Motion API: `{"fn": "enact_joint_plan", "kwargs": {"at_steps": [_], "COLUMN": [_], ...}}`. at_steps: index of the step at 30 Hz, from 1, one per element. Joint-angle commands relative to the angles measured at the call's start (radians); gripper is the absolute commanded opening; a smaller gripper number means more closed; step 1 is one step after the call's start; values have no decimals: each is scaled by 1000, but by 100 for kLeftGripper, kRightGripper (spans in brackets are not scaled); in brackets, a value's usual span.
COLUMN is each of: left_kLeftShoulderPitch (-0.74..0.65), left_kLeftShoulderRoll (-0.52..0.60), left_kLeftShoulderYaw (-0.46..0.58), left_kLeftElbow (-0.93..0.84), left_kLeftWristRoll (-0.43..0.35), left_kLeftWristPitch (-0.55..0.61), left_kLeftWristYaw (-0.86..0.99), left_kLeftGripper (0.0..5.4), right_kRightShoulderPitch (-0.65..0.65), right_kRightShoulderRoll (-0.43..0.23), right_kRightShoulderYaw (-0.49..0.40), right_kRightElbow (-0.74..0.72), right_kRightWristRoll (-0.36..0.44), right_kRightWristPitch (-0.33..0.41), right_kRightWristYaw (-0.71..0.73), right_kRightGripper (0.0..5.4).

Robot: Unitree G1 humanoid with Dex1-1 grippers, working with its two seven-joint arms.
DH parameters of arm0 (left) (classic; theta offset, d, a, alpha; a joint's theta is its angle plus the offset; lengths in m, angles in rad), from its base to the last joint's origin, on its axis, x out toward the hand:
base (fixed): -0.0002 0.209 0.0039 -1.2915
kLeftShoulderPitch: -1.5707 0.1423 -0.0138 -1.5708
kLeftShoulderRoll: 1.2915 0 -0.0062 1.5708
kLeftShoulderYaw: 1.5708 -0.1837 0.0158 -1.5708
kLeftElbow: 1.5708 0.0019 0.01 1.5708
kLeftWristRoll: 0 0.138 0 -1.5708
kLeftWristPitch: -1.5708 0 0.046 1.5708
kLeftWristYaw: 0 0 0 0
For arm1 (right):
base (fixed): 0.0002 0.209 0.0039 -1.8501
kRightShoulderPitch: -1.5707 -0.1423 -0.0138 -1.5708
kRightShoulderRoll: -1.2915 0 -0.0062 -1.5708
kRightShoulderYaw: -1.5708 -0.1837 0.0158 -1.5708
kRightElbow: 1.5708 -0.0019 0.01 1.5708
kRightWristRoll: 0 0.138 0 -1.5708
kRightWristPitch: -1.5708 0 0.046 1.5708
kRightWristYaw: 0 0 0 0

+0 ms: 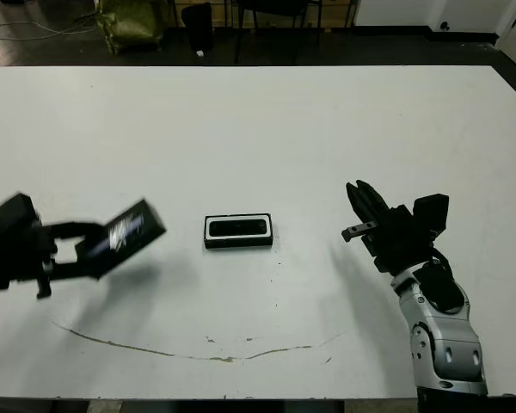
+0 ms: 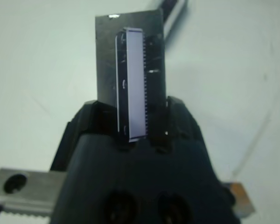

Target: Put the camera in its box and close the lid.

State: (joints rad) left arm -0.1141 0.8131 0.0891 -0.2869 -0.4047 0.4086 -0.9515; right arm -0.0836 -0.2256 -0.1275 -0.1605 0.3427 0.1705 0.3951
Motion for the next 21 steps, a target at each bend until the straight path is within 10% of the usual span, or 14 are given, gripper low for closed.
{"fn": "enact_joint_plan", "kwargs": {"at_steps": [1, 21], "left_kLeftShoulderPitch": [-75, -447], "left_kLeftShoulderRoll": [-43, -195], "left_kLeftShoulderYaw": [-51, -362], "left_kLeftElbow": [36, 453], "left_kLeftWristRoll": [12, 289], "left_kLeftWristPitch": [-23, -237], "left_kLeftWristYaw": [-4, -114], "left_kLeftGripper": [194, 194], "right_kRightShoulderPitch": [7, 40], "right_kRightShoulderRoll": [-1, 10], "right_kRightShoulderYaw": [6, 15], "right_kRightElbow": [-11, -54], "right_kRightWristRoll": [-11, -10], "right_kRightWristPitch": [19, 25], "right_kRightWristYaw": [-20, -55], "right_kRightGripper": [0, 0]}}
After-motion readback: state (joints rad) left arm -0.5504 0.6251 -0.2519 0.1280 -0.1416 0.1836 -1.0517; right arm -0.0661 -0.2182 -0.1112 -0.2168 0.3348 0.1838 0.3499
